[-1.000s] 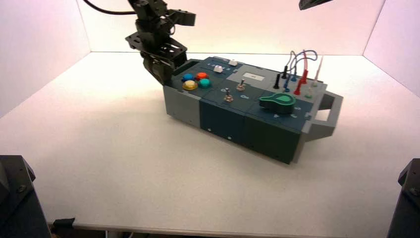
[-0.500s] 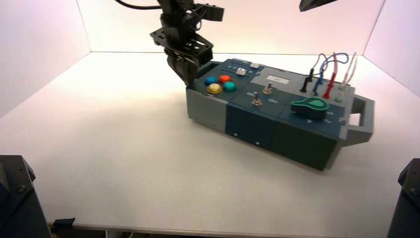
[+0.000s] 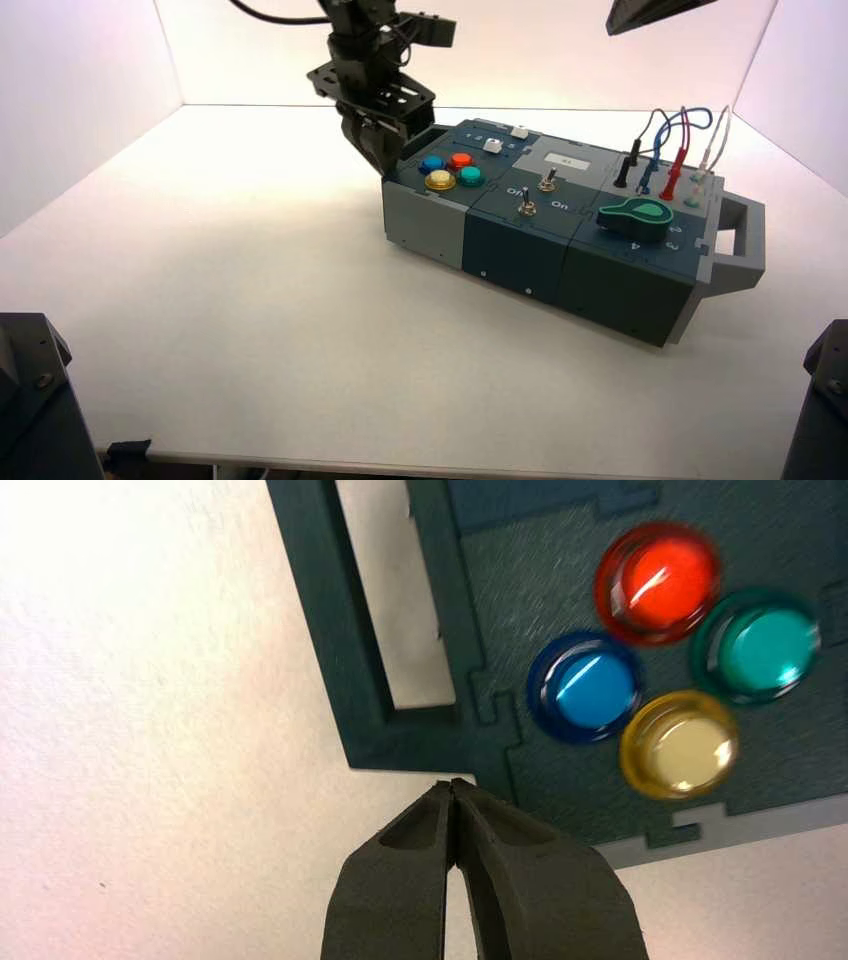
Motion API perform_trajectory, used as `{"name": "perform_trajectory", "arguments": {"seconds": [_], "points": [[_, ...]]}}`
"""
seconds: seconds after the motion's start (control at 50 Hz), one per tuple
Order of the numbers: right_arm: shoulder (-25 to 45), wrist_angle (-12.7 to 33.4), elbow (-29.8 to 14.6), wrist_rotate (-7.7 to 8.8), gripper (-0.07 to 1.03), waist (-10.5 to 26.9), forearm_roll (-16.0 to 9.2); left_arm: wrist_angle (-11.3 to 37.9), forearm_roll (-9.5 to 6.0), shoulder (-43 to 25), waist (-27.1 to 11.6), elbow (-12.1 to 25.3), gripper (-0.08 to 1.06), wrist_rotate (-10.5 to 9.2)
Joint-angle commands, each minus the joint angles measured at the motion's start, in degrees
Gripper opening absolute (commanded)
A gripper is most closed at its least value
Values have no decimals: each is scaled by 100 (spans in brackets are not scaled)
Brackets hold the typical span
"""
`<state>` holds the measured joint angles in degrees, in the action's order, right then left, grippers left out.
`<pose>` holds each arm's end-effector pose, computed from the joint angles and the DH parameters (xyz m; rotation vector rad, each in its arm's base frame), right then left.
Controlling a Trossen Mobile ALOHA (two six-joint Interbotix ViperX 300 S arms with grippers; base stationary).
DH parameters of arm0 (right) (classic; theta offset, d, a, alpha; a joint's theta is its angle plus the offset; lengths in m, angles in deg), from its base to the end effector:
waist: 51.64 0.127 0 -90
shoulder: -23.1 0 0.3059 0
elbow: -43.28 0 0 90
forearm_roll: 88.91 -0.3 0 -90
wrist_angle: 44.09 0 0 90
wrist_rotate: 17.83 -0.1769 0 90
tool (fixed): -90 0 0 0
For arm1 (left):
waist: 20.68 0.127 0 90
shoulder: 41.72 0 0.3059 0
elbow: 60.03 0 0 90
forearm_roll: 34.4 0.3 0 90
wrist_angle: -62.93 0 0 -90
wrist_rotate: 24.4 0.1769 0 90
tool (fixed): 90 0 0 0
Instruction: Move the box to the right.
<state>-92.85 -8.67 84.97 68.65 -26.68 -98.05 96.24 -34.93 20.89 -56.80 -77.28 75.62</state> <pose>0.2345 0.1271 0.1841 0.0220 0.9256 0.4052 0.3154 -0.2313 0.0148 0.5625 1.2736 -0.6455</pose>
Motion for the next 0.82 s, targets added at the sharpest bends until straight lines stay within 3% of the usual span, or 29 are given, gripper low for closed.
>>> {"name": "perform_trajectory", "arguments": {"seconds": [0.02,0.16,0.22,0.42,0.82], "points": [[-53,-18,-79,-9,-2,-9,-9,-35,26,396,272,9,-3,18],[-88,-9,-123,26,-2,-9,79,-18,35,729,527,9,-3,18],[-149,0,-149,35,-2,-9,229,70,35,1230,712,9,-3,18],[-193,114,-123,53,-2,-9,378,343,35,1978,861,-97,-3,0],[-220,246,-26,79,-2,-9,448,325,26,2232,870,-439,-3,-62]]}}
